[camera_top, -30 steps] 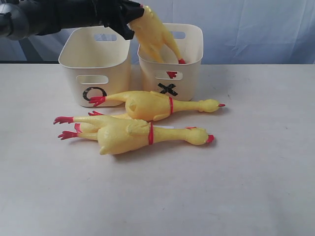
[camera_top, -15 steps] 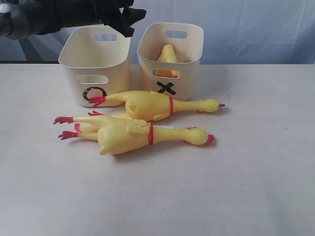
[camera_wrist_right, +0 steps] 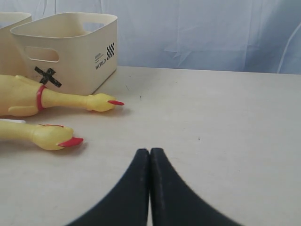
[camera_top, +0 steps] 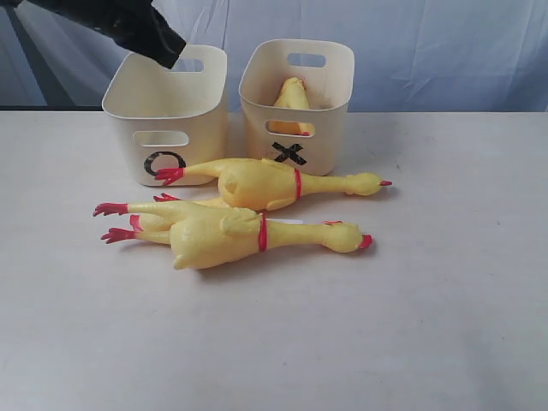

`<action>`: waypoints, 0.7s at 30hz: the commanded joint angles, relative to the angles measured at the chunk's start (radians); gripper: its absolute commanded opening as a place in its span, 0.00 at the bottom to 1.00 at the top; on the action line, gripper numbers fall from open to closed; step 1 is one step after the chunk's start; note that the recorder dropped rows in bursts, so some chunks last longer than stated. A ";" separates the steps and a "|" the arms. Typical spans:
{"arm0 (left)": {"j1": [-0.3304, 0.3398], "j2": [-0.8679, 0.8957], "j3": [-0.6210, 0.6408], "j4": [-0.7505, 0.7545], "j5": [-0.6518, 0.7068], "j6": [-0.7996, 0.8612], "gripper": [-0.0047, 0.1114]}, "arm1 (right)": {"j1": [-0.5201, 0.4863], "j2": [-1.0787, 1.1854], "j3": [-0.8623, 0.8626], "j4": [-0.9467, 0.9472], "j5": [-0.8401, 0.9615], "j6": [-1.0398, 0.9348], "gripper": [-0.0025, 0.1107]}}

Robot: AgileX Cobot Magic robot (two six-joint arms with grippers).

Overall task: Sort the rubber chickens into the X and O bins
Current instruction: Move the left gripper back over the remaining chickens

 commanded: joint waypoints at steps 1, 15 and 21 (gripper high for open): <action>0.009 -0.063 0.072 0.039 0.073 -0.067 0.04 | 0.005 -0.006 -0.002 0.001 -0.007 -0.003 0.01; 0.009 -0.438 0.628 0.109 -0.049 -0.071 0.04 | 0.005 -0.006 -0.002 0.001 -0.007 -0.003 0.01; 0.007 -0.638 0.878 0.048 -0.158 -0.031 0.04 | 0.005 -0.006 -0.002 0.001 -0.007 -0.003 0.01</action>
